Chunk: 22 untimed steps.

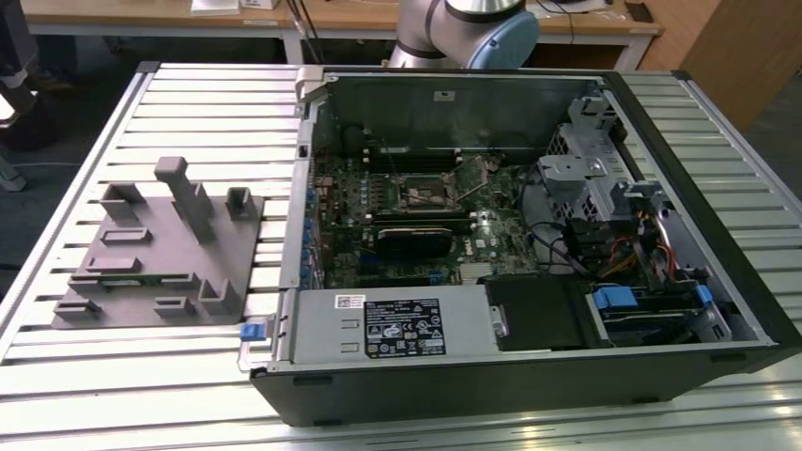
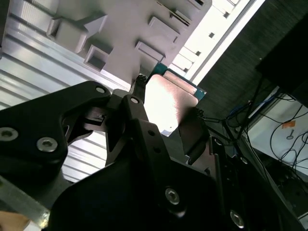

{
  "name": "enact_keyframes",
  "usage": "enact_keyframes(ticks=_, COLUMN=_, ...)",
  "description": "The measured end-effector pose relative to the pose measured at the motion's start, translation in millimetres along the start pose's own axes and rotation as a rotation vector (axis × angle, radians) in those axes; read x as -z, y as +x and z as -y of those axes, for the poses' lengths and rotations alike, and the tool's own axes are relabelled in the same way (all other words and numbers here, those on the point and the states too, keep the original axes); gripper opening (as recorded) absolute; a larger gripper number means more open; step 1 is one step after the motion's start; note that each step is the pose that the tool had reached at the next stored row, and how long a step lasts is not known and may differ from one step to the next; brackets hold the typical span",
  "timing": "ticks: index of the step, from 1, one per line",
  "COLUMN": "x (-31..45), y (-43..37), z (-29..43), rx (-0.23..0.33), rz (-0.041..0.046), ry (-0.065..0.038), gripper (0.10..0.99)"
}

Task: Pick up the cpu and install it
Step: 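Pick up the cpu and move it towards the insertion slot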

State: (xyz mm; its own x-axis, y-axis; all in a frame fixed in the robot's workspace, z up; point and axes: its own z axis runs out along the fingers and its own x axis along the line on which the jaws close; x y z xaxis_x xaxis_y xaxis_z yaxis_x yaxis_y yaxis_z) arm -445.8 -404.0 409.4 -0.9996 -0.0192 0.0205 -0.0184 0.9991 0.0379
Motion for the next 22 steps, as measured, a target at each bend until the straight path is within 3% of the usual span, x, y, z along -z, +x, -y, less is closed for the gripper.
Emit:
enact_keyframes(ticks=6, x=11.5, y=0.3, z=-0.5, rx=0.0, rz=0.0002, ry=0.0, gripper=0.529)
enact_keyframes(ticks=22, x=12.4, y=-18.6, z=-0.2, rx=0.0, rz=0.0001, ry=0.0, gripper=0.529)
